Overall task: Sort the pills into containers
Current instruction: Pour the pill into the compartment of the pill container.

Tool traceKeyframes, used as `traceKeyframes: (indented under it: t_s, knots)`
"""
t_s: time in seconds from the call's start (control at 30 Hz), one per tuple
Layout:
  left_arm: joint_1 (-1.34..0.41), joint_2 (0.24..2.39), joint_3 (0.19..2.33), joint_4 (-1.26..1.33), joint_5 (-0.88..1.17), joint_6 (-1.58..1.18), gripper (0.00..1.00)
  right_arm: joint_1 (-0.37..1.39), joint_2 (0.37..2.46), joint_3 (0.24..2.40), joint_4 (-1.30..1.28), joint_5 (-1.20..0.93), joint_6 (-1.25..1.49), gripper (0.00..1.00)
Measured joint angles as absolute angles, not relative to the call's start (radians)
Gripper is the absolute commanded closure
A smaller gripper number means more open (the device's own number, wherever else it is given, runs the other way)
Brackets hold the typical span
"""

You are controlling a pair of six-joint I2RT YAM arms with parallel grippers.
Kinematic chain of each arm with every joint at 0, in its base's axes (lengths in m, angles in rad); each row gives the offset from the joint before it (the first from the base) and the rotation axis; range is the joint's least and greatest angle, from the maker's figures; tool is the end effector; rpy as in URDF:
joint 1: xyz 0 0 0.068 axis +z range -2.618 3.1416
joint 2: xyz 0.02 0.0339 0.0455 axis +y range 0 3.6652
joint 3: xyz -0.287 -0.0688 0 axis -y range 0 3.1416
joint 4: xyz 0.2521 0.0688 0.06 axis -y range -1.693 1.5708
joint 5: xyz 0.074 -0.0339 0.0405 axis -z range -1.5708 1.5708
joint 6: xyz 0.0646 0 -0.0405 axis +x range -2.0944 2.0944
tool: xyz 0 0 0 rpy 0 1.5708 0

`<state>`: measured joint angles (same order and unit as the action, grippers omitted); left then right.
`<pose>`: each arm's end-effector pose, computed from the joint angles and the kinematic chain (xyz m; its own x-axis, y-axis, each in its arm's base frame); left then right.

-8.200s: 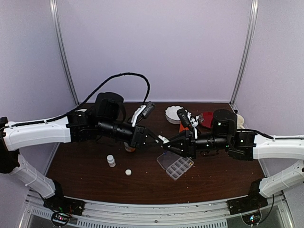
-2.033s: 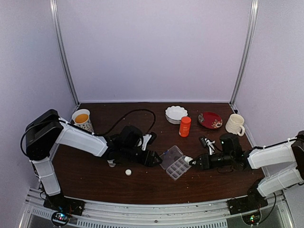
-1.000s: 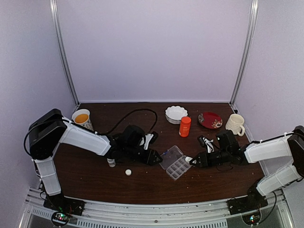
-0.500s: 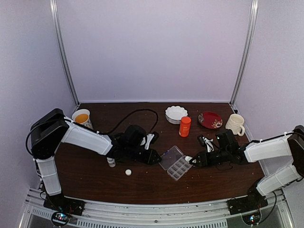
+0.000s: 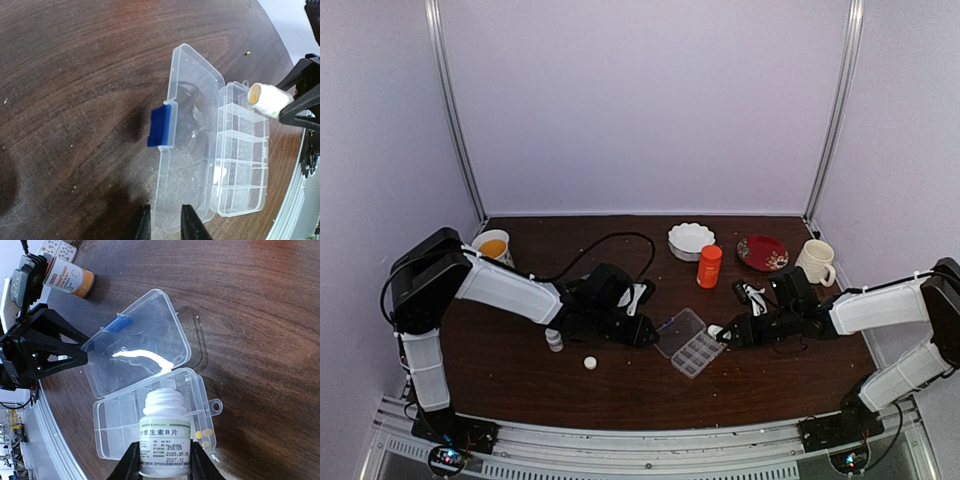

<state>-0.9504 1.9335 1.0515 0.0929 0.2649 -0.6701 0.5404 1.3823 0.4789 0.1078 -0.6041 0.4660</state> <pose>0.2330 -0.3552 0.1286 -0.8777 0.1973 -0.4367 0.4432 0.6808 -0.5832 0.2027 0.1644 0.1437 -0.8906 -0.1031 -0.4429 -0.4076 0.6129 0.6769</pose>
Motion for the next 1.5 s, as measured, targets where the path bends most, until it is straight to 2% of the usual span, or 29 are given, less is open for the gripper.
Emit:
traceKeyframes:
  t_s: [0.3, 0.63, 1.5]
  knots:
    - [-0.95, 1.936, 1.057, 0.093, 0.266, -0.668, 0.79, 0.539, 1.396, 0.49, 0.073, -0.599, 0.45, 1.0]
    - [-0.95, 1.936, 1.046, 0.126, 0.277, -0.667, 0.74, 0.538, 1.379, 0.506, 0.028, -0.575, 0.44, 1.0]
    - [-0.95, 1.936, 1.036, 0.159, 0.293, -0.667, 0.74, 0.538, 1.361, 0.521, -0.031, -0.556, 0.427, 1.0]
